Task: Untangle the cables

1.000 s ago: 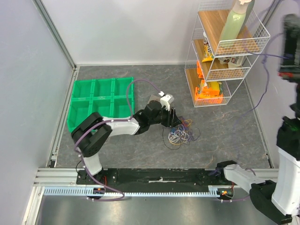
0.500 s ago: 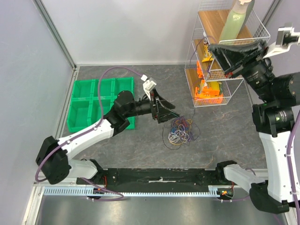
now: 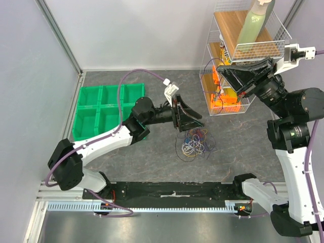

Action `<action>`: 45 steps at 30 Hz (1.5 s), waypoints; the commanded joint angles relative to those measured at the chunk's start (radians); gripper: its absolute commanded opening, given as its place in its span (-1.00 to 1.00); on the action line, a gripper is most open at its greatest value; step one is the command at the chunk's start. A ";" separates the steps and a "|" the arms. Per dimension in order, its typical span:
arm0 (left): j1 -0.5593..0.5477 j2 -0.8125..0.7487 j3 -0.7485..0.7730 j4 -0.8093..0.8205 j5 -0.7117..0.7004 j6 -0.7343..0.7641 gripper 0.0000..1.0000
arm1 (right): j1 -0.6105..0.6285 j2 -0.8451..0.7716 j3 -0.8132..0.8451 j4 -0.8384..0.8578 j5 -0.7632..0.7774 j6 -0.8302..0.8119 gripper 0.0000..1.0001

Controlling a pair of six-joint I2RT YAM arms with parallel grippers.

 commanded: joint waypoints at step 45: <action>0.048 -0.272 0.886 -1.348 -0.682 0.480 -0.97 | 0.023 -0.236 -0.810 -0.265 0.024 -0.219 0.65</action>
